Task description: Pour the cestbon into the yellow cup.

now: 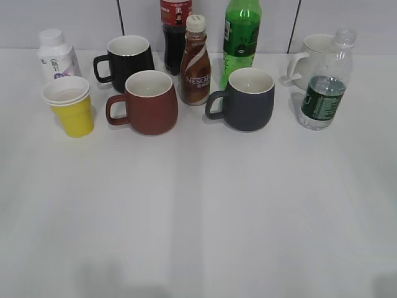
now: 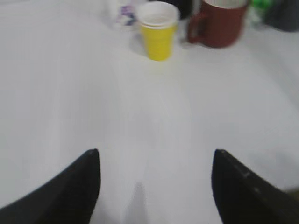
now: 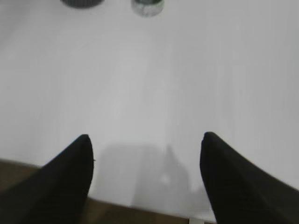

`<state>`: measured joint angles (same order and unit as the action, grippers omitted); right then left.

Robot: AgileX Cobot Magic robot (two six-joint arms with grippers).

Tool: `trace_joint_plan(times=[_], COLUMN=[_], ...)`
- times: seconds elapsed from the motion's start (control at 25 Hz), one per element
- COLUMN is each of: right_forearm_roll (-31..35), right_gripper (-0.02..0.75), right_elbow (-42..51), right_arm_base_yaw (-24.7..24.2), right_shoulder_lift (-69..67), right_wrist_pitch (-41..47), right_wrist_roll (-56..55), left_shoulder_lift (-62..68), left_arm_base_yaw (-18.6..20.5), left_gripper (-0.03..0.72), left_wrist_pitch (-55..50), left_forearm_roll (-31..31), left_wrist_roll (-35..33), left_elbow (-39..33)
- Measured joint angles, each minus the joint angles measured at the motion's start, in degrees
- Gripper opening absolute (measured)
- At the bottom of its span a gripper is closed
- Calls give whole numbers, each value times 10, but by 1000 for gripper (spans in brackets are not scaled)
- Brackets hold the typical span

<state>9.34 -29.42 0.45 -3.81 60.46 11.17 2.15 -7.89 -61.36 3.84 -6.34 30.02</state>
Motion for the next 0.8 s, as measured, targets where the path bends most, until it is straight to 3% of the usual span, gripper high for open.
trace_joint_plan(times=[0.16, 0.8], right_forearm_roll=[1, 0], right_gripper=[534, 534], right_elbow=[0, 3], right_arm_base_yaw=[-1, -1], right_shoulder_lift=[42, 43], right_wrist_pitch=[-1, -2], right_wrist_roll=[0, 0], left_shoulder_lift=[-25, -25], left_arm_base_yaw=[54, 57], left_gripper=[563, 563], left_wrist_pitch=[1, 0], left_forearm_roll=[0, 0], left_wrist_roll=[0, 0], left_elbow=[0, 0])
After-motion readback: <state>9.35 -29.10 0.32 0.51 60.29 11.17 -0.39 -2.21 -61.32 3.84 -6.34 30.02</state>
